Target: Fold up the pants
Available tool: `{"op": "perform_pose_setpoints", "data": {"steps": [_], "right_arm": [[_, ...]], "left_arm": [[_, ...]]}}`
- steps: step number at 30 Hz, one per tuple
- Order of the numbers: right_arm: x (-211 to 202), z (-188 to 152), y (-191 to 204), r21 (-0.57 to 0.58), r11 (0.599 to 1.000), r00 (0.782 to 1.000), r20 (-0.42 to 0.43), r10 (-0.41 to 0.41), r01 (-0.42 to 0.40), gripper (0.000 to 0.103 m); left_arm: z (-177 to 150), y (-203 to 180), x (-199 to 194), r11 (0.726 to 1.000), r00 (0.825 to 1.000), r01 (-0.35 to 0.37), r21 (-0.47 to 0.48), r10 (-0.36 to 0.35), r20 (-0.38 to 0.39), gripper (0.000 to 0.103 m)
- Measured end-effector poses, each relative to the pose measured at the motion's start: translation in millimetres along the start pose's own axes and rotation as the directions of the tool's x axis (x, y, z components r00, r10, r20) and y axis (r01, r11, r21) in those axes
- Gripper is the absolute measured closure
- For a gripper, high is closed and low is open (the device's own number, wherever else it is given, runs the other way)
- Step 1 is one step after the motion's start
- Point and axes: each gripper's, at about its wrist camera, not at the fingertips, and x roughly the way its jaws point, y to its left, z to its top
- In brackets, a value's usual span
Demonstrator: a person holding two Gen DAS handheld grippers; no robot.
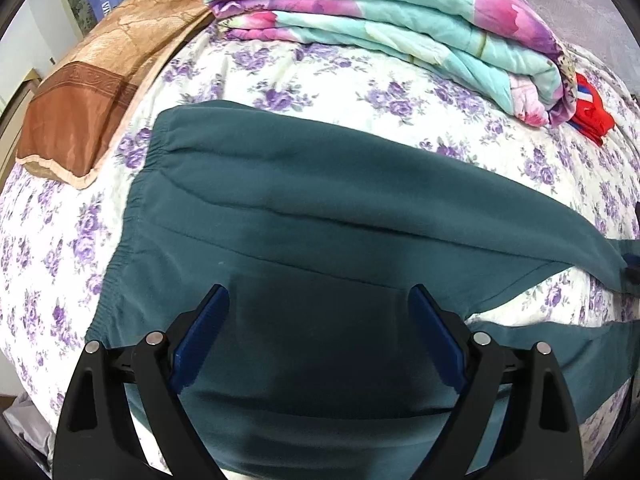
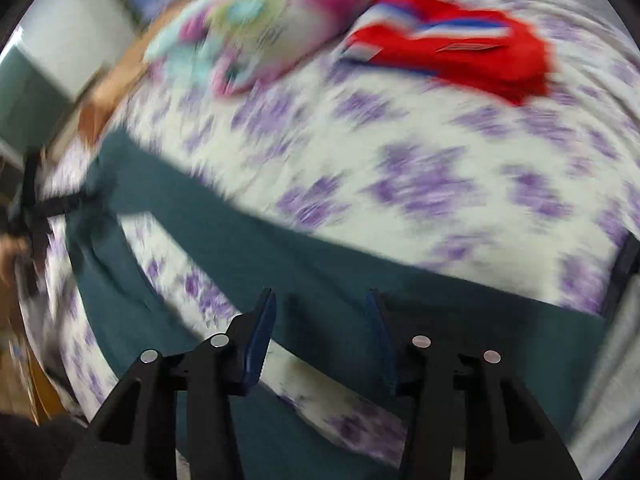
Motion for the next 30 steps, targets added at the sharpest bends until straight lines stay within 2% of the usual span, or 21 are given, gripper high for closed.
{"op": "perform_pose_setpoints", "data": {"steps": [1,2,5,7,8,9,10,11,12,13,16,18,19,21,23,25,28,29,30], "right_arm": [[9,5,3,-0.013,1.000,1.000,-0.023,-0.005,0.005,0.088],[9,7,3,-0.013,1.000,1.000,-0.025,-0.003,0.003,0.097],[-23,26,-10,0.045,0.998,0.995,0.099,0.027,-0.032,0.097],[-41,39,-31,0.132,0.984,0.978,0.187,0.094,-0.120,0.097],[-42,44,-35,0.143,0.982,0.976,0.197,0.092,-0.122,0.095],[-37,50,-39,0.144,0.988,0.982,0.186,0.026,-0.054,0.092],[-31,55,-42,0.146,0.988,0.982,0.172,-0.074,0.049,0.070],[-27,58,-45,0.156,0.973,0.967,0.162,-0.196,0.172,0.048],[-25,61,-50,0.173,0.945,0.939,0.160,-0.305,0.277,0.046],[-28,63,-59,0.207,0.922,0.917,0.165,-0.363,0.328,0.047],[-51,54,-70,0.287,0.913,0.909,0.213,-0.357,0.291,0.048],[-68,40,-75,0.290,0.921,0.917,0.226,-0.329,0.259,0.042],[-76,29,-76,0.279,0.930,0.928,0.218,-0.302,0.238,0.036],[-86,1,-78,0.254,0.945,0.951,0.173,-0.255,0.206,0.035],[-83,-19,-72,0.226,0.949,0.960,0.127,-0.250,0.217,0.035],[-80,-42,-76,0.251,0.929,0.950,0.081,-0.301,0.273,0.035],[-74,-54,-100,0.389,0.897,0.954,0.118,-0.276,0.212,0.035],[-71,-52,-105,0.393,0.898,0.953,0.140,-0.270,0.197,0.036],[-62,-45,-109,0.360,0.906,0.949,0.133,-0.285,0.222,0.037]], "left_arm": [[1,-1,4,1.000,1.000,-0.005,0.009,0.005,-0.004,0.015],[2,-3,7,1.000,1.000,-0.011,0.017,0.012,-0.009,0.015],[4,-3,18,0.999,1.000,-0.020,0.026,0.020,-0.022,0.015],[5,-1,24,1.000,0.999,-0.012,0.013,0.012,-0.032,0.015],[6,0,25,1.000,0.999,-0.008,0.010,0.008,-0.034,0.014],[7,0,26,1.000,0.999,-0.006,0.008,0.007,-0.034,0.014],[7,0,27,1.000,0.999,-0.010,0.010,0.011,-0.034,0.013],[8,0,27,1.000,0.999,-0.013,0.015,0.013,-0.034,0.013],[8,-1,27,1.000,0.999,-0.013,0.016,0.013,-0.033,0.013],[8,-1,26,1.000,0.999,-0.012,0.019,0.013,-0.033,0.013],[10,1,25,1.000,1.000,-0.013,0.023,0.013,-0.028,0.013],[11,2,22,1.000,1.000,-0.010,0.021,0.010,-0.019,0.013],[11,2,18,1.000,1.000,-0.002,0.018,0.003,-0.007,0.013],[12,2,8,1.000,1.000,0.019,0.008,-0.019,0.014,0.013],[12,0,0,0.999,0.999,0.037,0.004,-0.037,0.037,0.013],[12,-4,-5,0.999,0.998,0.046,0.007,-0.046,0.049,0.013],[10,-13,-8,0.998,0.997,0.056,0.012,-0.057,0.047,0.013],[9,-16,-7,0.998,0.998,0.053,0.017,-0.054,0.040,0.013],[6,-19,-6,0.999,0.998,0.050,0.021,-0.050,0.035,0.013]]}}
